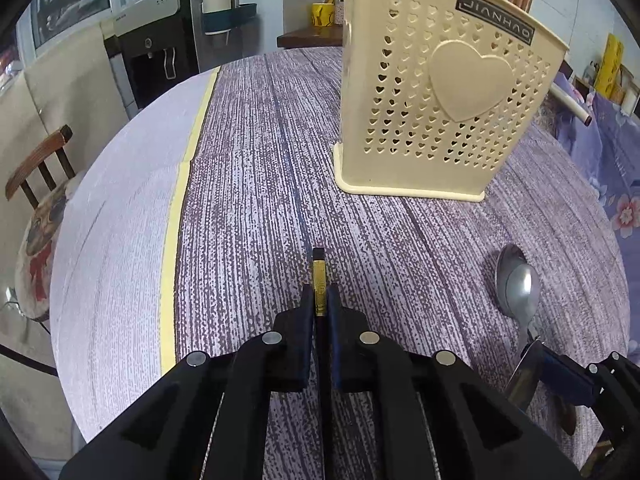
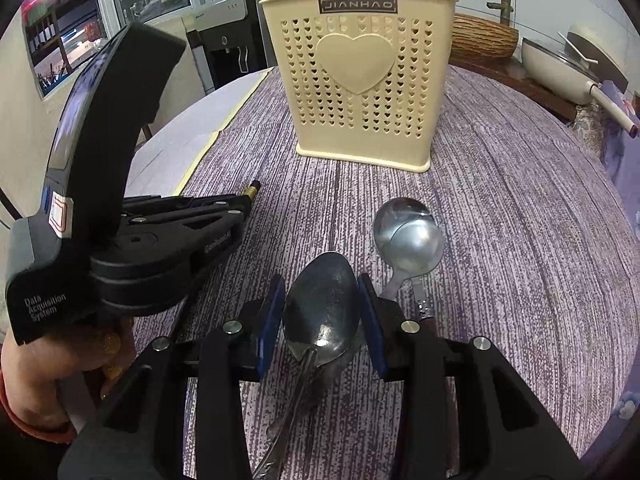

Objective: Organize utensils
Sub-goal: 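Lift the black chopstick over the holder while the right tool carries the spoon there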

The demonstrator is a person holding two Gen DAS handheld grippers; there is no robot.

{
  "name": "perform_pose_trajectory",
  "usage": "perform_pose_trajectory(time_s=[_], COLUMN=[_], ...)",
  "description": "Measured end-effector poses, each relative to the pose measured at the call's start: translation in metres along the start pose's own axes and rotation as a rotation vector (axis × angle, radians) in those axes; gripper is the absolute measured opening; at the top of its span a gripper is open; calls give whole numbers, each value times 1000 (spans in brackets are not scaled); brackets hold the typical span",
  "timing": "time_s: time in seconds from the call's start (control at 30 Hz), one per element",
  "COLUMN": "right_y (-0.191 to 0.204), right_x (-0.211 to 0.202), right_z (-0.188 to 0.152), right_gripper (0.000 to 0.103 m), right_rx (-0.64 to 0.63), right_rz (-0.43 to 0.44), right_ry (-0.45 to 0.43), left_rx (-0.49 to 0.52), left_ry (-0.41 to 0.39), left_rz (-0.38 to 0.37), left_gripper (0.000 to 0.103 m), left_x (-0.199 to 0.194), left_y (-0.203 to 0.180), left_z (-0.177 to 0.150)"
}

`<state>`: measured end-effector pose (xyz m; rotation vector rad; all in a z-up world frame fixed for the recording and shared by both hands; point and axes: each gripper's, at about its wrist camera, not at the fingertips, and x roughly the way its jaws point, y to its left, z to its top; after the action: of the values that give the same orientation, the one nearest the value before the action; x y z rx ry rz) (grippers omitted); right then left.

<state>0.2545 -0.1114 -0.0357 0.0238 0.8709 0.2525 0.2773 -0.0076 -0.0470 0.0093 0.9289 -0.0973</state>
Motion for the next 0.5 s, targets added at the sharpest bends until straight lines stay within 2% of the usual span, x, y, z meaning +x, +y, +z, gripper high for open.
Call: perform_pose_trajectory(time_s=[0.17,0.5], right_y=[-7,-9], right_x=[-14,-60], right_z=[8,33], right_gripper=[38,38], right_rx=[19,9], right_rz=[28,95], right_ry=[-42,-133], left_rx=[-32,-48], left_ry=[-55,-232], left_rz=[-34,-90], left_gripper=[8,8], left_x=[-18,-85], left_y=[3,-1], left_z=[2,21])
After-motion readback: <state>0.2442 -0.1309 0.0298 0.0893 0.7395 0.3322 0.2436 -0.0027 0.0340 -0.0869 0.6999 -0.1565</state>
